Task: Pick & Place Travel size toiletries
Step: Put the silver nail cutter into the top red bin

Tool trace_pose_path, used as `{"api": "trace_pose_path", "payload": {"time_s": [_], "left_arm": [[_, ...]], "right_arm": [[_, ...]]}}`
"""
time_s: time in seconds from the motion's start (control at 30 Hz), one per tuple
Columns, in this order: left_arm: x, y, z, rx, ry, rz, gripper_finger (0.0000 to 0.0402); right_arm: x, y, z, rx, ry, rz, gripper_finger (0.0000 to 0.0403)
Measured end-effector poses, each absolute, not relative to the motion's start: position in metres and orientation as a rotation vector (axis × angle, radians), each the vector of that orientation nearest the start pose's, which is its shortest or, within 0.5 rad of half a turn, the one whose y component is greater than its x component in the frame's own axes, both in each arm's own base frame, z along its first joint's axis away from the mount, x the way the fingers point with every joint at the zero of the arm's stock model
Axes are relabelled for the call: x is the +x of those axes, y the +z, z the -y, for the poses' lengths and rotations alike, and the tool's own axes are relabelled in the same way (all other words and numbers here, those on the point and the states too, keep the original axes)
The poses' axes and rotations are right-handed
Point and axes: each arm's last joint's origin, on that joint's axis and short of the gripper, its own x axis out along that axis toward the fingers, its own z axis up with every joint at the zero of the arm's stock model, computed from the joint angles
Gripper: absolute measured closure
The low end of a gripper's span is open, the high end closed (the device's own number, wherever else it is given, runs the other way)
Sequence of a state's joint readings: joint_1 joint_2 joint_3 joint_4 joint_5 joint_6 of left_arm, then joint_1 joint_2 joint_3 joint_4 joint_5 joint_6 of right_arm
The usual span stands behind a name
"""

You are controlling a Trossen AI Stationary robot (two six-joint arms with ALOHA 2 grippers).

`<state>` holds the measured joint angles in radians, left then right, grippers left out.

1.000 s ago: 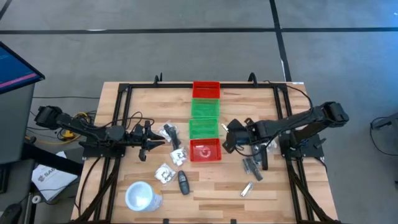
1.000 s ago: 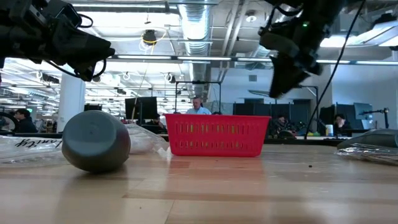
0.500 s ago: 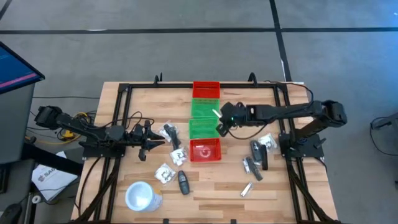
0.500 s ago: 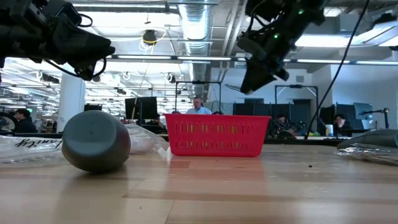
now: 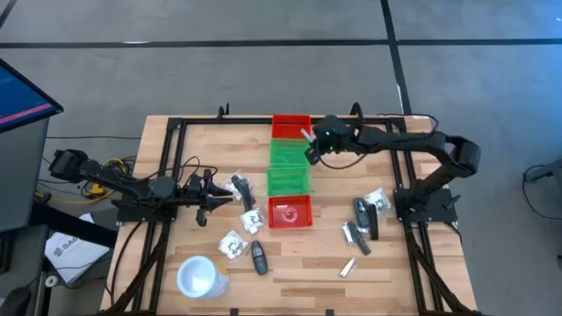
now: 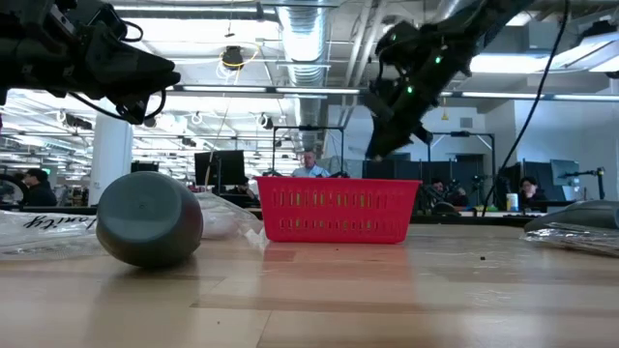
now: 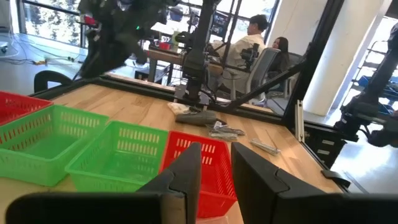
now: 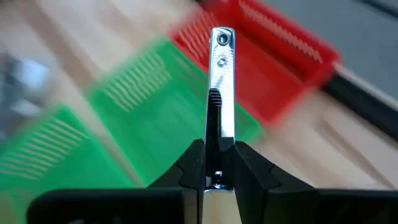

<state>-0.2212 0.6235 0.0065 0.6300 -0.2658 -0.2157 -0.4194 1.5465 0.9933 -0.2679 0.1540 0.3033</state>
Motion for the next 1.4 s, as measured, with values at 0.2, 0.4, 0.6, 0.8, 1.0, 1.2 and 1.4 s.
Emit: {"api": "trace_pose_path", "payload": {"time_s": [0.2,0.4,0.6,0.8,1.0,1.2,1.4], "left_arm": [[0.134,0.166,0.022,-0.218,0.045,0.017,0.0320],[0.134,0.166,0.022,-0.218,0.048,0.017,0.0320],[0.134,0.166,0.022,-0.218,0.047,0.017,0.0320],[0.134,0.166,0.022,-0.218,0.047,0.017,0.0320],[0.134,0.166,0.022,-0.220,0.047,0.017,0.0320],[0.134,0.166,0.022,-0.220,0.043,0.016,0.0320],[0.134,0.166,0.022,-0.220,0.044,0.016,0.0320]], "right_arm": [[0.312,0.209,0.169,0.371,-0.652,-0.772,0.0356],[0.341,0.204,0.197,0.362,-0.627,-0.818,0.0354],[0.368,0.206,0.214,0.331,-0.603,-0.914,0.0354],[0.386,0.204,0.224,0.309,-0.586,-0.949,0.0352],[0.384,0.205,0.227,0.313,-0.594,-0.946,0.0344],[0.382,0.205,0.230,0.319,-0.603,-0.946,0.0338],[0.383,0.206,0.231,0.316,-0.604,-0.930,0.0336]]}}
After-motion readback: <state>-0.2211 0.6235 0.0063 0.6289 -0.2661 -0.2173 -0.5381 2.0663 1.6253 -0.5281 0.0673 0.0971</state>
